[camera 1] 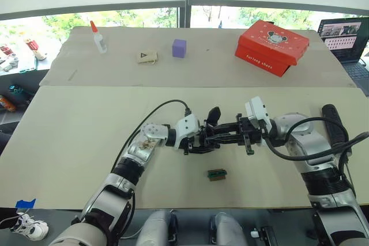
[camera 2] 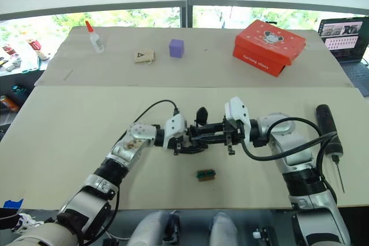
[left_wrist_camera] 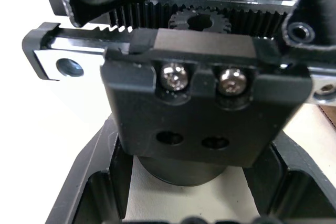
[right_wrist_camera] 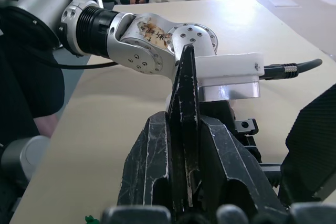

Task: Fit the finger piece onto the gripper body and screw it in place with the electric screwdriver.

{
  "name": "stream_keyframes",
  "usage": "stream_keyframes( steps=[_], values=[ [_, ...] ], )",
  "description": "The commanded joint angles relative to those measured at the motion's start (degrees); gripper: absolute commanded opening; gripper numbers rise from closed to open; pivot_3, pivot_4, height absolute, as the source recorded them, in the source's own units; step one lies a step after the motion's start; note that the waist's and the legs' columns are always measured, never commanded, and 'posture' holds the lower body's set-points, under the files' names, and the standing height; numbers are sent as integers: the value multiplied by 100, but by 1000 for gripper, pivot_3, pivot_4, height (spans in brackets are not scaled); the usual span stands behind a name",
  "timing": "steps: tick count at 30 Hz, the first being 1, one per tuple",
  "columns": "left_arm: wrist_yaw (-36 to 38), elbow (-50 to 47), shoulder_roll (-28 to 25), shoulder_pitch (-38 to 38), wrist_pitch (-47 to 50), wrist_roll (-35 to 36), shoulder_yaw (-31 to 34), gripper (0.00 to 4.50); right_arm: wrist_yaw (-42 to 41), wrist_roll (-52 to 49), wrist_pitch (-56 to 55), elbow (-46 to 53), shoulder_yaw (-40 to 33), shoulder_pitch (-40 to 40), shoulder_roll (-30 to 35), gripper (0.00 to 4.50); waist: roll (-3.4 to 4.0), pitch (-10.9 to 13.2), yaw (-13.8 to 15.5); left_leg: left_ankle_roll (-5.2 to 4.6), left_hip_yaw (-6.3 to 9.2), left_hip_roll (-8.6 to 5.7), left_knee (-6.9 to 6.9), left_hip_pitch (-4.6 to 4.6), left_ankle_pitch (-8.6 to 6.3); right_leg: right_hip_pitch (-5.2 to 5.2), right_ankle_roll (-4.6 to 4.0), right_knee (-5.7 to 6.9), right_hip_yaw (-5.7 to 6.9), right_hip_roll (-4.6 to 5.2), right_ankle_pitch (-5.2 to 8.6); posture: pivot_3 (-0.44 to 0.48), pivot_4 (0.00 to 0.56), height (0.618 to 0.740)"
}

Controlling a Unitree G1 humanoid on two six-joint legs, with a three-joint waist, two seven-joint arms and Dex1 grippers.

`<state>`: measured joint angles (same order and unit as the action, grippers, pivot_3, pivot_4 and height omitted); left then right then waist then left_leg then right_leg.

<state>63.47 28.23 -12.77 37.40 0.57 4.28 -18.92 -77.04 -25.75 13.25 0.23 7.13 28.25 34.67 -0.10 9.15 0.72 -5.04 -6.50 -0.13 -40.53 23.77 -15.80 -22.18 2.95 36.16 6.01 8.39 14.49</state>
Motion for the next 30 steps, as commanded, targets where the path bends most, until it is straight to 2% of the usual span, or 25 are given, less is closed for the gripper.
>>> stream_keyframes(
  steps=[1, 12, 19, 25, 30],
  values=[
    [-52, -222, -72, -56, 52, 14, 89, 2323, -118, 228, -151, -244, 104, -116, 89, 321, -2, -1, -2, 0, 0, 0, 0, 0, 0, 0, 0, 0, 0, 0, 0, 0, 150, 740],
    [-61, -418, -119, -224, 100, 11, 41, 2323, -533, 254, 162, -725, 397, 3, 182, 321, -4, -6, -5, 0, 0, 2, 0, -1, 0, 0, 0, -1, 0, 0, 0, 0, 150, 740],
    [-60, -474, -162, -250, 129, 15, 22, 2323, -465, 515, -306, -1291, 484, 55, -69, 321, -24, -45, -20, 0, 1, 5, 7, -13, 0, 8, 0, -4, 0, -3, 0, 0, 150, 740],
    [-103, -431, -158, -175, 145, 16, 49, 2323, -157, 608, -200, -990, 387, -239, 138, 321, -23, -52, -24, 1, -1, 8, 16, -38, -1, 24, -1, -4, -3, -2, 0, 0, 150, 740],
    [-125, -315, -146, -100, 101, 13, 77, 2323, -332, 884, -145, -1089, 765, -23, 325, 321, -23, -54, -24, 2, -1, 8, 17, -40, -1, 25, -1, -7, -6, -1, 0, 0, 150, 740]
  ],
)
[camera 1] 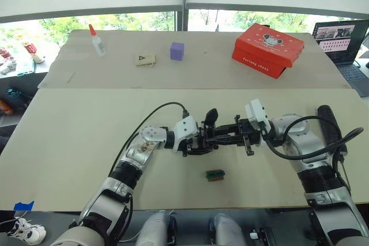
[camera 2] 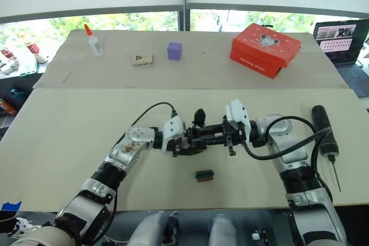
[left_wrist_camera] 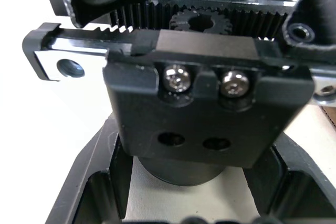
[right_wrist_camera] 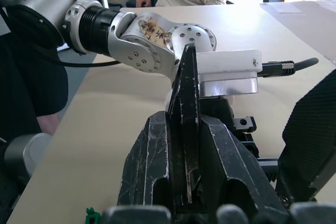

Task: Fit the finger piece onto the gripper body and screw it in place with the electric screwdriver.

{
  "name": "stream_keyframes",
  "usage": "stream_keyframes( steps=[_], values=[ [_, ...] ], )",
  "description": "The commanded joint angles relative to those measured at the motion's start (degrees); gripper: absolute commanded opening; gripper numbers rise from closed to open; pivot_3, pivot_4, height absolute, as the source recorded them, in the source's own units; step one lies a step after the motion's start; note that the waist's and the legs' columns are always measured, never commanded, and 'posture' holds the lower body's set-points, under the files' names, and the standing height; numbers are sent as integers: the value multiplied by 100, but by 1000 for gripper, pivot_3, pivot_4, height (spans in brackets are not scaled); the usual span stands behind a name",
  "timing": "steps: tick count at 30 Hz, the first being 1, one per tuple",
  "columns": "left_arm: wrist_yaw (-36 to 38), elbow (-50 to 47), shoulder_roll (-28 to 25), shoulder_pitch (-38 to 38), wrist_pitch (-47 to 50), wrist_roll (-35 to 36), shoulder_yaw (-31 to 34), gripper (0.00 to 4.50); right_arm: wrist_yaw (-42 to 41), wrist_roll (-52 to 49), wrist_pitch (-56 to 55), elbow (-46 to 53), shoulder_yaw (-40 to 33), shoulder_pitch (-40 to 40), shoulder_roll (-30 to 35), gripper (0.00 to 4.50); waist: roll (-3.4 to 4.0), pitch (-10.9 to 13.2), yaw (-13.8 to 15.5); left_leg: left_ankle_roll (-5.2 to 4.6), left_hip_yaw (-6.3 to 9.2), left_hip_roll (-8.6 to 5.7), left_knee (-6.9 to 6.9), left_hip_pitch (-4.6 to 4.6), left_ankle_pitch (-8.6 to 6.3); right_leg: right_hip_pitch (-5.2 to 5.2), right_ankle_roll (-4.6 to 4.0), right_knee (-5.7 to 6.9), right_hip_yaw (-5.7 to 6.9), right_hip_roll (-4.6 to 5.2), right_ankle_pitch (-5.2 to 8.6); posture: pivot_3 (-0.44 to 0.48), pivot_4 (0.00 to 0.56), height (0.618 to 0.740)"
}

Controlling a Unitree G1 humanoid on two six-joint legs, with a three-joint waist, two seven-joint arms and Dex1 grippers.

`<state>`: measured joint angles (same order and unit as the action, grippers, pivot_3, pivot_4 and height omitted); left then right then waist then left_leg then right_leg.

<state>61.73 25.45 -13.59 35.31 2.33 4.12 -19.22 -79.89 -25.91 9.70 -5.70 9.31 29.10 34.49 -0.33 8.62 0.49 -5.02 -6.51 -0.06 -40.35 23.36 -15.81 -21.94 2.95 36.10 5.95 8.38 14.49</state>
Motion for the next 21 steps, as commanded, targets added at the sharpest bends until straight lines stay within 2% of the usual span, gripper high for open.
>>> stream_keyframes(
  steps=[1, 5, 14, 19, 21],
  values=[
    [43, -15, -58, 122, -85, 30, 111, 2323, -112, 941, 344, -531, 679, -2, 392, 321, 1, -1, -3, 0, -1, 0, 0, -1, 0, 0, 0, -1, -1, 0, 0, 0, 150, 740],
    [36, 47, -38, 165, -112, 39, 119, 2323, -312, 827, 992, -455, 1027, 303, 507, 321, -3, -11, 7, 0, 0, 1, -2, -8, 0, 3, -1, -5, -3, 3, 0, 0, 150, 740],
    [20, -2, 1, 191, 28, 124, 178, 2323, 643, 741, 1327, 179, 615, -108, 530, 321, -29, -51, 5, 0, 1, 4, 1, -8, -1, 1, -2, -7, -3, 7, -1, 0, 150, 740],
    [-15, 124, 21, 275, 4, 111, 211, 2323, 794, 841, 976, 6, 526, -315, 421, 321, -36, -58, 9, 1, 1, 4, 1, -11, -2, 2, -2, -13, -6, 10, -1, 0, 150, 740],
    [-23, 125, 28, 286, 10, 115, 215, 2323, 534, 870, 704, -214, 605, -286, 418, 321, -39, -60, 9, 1, 1, 4, 1, -12, -2, 3, -3, -14, -6, 10, -1, 0, 150, 740]
  ],
)
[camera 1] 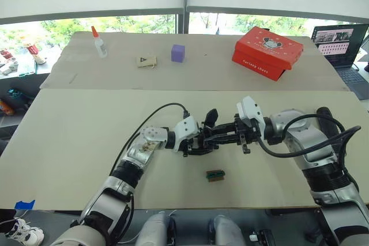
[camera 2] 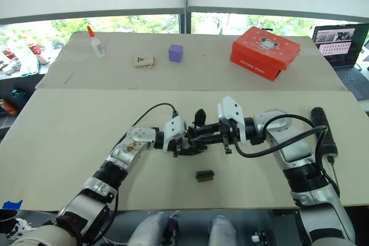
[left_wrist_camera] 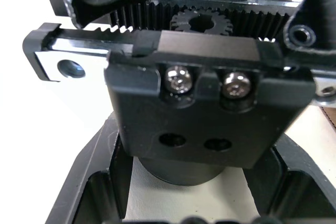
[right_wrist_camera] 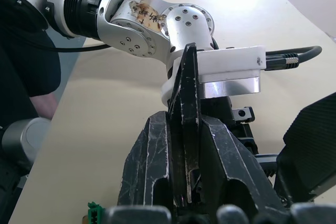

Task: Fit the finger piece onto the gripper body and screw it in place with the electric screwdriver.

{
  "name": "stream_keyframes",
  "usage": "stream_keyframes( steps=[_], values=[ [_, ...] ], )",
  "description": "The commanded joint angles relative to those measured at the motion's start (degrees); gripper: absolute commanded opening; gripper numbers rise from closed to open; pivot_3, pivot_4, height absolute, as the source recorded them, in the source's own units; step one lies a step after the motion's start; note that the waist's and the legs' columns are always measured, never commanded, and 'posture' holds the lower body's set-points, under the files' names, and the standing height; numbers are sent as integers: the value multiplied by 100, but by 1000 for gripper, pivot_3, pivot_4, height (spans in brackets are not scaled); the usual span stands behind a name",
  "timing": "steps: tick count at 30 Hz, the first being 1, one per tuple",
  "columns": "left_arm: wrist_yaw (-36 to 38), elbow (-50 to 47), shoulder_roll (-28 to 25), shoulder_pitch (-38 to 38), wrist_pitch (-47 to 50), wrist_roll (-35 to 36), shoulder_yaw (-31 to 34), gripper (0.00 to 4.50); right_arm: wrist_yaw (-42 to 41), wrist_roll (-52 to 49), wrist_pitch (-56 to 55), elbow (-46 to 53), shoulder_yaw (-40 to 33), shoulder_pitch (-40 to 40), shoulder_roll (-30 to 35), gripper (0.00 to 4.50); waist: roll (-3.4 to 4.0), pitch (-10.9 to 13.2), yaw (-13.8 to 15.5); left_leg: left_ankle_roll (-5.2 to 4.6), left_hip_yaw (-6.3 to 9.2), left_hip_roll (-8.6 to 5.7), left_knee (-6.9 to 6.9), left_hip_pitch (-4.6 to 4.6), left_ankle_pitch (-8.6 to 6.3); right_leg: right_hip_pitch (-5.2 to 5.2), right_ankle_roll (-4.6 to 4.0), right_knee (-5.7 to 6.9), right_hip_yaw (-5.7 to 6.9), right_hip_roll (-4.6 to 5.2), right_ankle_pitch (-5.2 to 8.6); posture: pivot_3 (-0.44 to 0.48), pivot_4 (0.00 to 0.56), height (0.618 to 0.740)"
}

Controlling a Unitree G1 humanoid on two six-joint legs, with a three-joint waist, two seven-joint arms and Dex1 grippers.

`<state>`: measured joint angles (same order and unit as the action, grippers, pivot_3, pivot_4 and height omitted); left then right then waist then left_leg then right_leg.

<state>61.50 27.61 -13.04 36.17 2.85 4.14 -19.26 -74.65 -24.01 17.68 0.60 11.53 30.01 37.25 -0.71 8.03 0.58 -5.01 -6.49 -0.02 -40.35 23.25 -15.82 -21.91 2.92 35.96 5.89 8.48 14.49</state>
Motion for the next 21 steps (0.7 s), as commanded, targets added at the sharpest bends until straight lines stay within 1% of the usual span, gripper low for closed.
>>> stream_keyframes(
  steps=[1, 6, 8, 12, 16, 21],
  values=[
    [6, -95, -31, 201, -40, 114, 219, 2323, -129, 687, -172, -940, 440, -352, 158, 321, -2, -2, -2, 0, 0, 0, 0, -1, 0, 1, 0, 0, 0, 0, 0, 0, 150, 740],
    [53, -132, -87, 191, -22, 110, 218, 2323, -681, 854, -313, -1307, 766, -170, 310, 321, -4, -5, 3, -4, 1, 0, -1, -10, -2, 13, 0, -4, -2, 2, 0, 0, 150, 740],
    [63, -156, -110, 176, -10, 107, 219, 2323, -733, 927, -275, -1433, 836, -85, 333, 321, -5, -8, 3, -6, 1, 0, 0, -10, -3, 13, 0, -5, -2, 3, 0, 0, 150, 740],
    [89, -216, -168, 142, 9, 104, 218, 2323, -709, 997, -67, -1635, 944, 50, 322, 321, -16, -26, -8, -7, 3, 1, 3, -10, -4, 14, -1, -8, 0, 4, 0, 0, 150, 740],
    [86, -208, -182, 154, 4, 89, 211, 2323, -655, 981, -243, -1707, 936, -43, 313, 321, -25, -40, -10, -6, 4, 7, 5, -16, -5, 19, -1, -10, 0, 5, 0, 0, 150, 740],
    [78, -228, -173, 169, 46, 115, 215, 2323, -342, 676, -362, -1579, 575, -346, 125, 321, -30, -44, -8, -3, 7, 13, 19, -44, -8, 47, -3, -22, -1, 11, 1, 0, 150, 740]
  ],
)
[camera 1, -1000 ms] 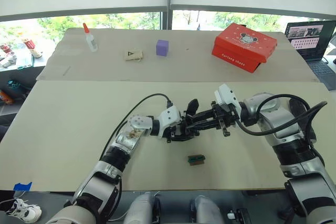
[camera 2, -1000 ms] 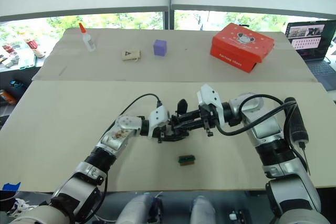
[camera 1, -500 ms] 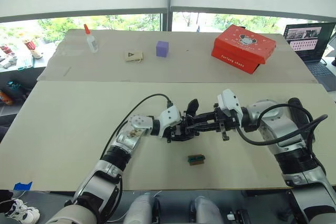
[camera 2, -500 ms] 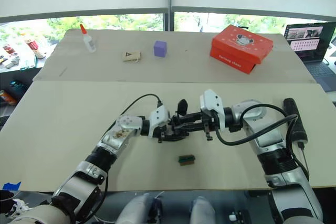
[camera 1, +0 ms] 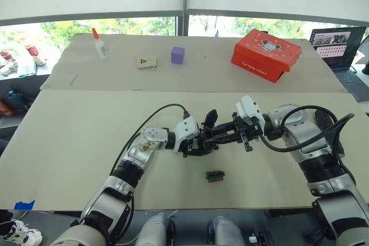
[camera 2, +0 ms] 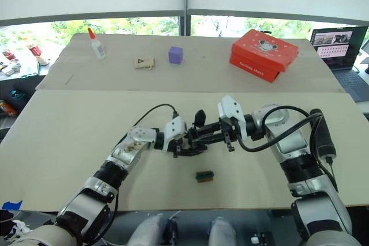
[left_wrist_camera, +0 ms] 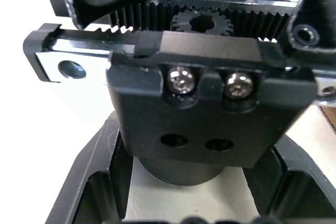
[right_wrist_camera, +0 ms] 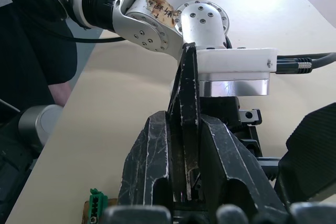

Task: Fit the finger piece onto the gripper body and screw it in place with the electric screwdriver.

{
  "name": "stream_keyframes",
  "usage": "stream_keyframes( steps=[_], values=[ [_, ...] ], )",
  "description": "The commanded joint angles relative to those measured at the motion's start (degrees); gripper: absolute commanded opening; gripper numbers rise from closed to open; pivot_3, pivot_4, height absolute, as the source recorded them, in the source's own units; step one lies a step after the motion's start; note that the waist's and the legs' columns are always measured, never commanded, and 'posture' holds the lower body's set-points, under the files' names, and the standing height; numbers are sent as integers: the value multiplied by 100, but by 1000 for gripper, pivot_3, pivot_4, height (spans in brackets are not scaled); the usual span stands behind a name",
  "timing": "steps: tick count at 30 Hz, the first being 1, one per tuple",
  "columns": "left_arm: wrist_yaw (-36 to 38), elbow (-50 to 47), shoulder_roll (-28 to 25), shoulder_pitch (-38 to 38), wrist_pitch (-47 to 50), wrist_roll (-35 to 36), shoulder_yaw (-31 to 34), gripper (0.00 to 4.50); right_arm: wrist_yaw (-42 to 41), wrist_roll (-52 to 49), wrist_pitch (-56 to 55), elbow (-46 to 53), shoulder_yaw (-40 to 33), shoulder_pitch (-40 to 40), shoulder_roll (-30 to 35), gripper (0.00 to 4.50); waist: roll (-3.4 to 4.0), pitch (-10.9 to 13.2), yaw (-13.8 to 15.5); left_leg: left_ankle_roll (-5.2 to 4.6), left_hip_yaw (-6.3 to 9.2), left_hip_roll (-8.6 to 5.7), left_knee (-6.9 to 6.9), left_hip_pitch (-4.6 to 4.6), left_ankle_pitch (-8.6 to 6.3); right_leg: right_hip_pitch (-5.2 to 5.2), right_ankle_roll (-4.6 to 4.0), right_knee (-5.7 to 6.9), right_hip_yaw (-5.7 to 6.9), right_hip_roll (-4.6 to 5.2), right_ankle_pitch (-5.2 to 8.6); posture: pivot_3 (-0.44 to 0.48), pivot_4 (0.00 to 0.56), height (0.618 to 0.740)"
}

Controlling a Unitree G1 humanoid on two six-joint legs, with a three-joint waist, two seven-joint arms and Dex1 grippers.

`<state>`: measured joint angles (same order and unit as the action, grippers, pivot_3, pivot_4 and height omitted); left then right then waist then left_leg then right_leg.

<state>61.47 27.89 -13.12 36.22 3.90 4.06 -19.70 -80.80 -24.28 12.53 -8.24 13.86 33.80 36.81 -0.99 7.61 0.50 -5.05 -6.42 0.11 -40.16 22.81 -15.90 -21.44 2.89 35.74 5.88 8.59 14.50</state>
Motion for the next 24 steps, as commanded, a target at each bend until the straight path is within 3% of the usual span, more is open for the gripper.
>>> stream_keyframes(
  steps=[1, 16, 24],
  values=[
    [83, -253, -164, 171, -53, 130, 260, 2323, 314, 708, 24, -716, 287, -811, 130, 321, -3, -2, 0, 1, 2, 2, 2, -3, -1, 4, 0, -2, 1, 2, 0, 0, 150, 740],
    [220, -318, -284, 174, -39, 128, 229, 2323, -242, 845, -275, -1241, 541, -688, 9, 321, -2, -3, -61, 15, -1, 14, 33, -44, -10, 29, -8, -17, -1, 23, 5, 0, 150, 740],
    [163, -352, -202, 125, -97, 106, 169, 2323, 410, 588, 1089, -335, 415, -843, 284, 321, 3, -11, -66, 54, 2, 26, 36, -53, -40, 25, -22, -46, 12, 46, 0, 0, 150, 740]
  ],
)
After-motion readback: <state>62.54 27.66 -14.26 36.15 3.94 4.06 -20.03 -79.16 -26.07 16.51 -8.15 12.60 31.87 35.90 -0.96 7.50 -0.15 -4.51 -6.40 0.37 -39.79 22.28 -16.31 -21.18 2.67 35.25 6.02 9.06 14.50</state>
